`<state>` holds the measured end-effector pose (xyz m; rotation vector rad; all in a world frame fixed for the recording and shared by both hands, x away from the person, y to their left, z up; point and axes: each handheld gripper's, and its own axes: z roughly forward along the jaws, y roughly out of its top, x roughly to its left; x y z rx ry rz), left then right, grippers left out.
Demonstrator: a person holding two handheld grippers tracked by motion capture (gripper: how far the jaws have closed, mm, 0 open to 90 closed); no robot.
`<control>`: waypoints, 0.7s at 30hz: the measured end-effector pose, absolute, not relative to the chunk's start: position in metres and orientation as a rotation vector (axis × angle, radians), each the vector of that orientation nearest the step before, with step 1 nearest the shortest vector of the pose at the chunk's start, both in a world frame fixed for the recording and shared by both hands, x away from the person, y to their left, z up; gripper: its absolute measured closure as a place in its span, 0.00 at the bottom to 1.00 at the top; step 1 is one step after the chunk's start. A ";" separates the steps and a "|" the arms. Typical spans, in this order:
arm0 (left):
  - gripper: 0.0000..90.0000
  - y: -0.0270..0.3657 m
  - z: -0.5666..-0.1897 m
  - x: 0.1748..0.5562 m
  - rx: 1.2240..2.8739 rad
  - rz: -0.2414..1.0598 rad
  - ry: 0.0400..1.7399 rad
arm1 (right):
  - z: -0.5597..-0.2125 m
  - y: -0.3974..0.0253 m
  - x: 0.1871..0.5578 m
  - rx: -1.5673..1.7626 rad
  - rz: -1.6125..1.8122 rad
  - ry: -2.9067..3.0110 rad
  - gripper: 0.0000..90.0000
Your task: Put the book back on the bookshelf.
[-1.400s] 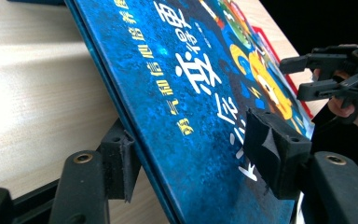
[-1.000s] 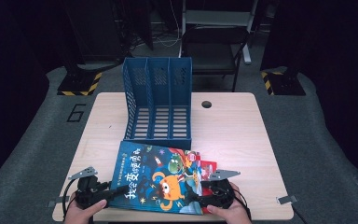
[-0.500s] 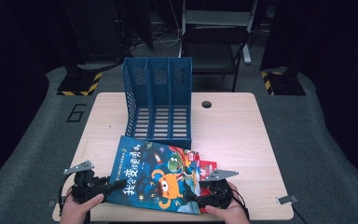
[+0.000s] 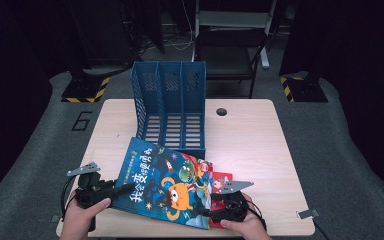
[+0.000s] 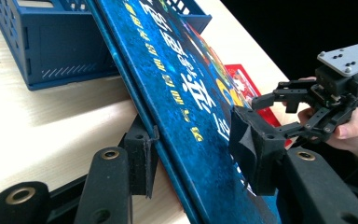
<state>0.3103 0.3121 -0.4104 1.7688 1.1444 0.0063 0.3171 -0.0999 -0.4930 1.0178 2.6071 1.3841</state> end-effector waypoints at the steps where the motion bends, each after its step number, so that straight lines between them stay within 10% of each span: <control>1: 0.60 0.312 -0.411 0.311 1.761 0.009 1.150 | -0.493 -0.101 0.317 1.014 1.379 2.614 0.35; 21: 0.64 0.312 -0.407 0.316 1.746 -0.023 1.157 | -0.489 -0.109 0.303 0.741 1.213 2.689 0.47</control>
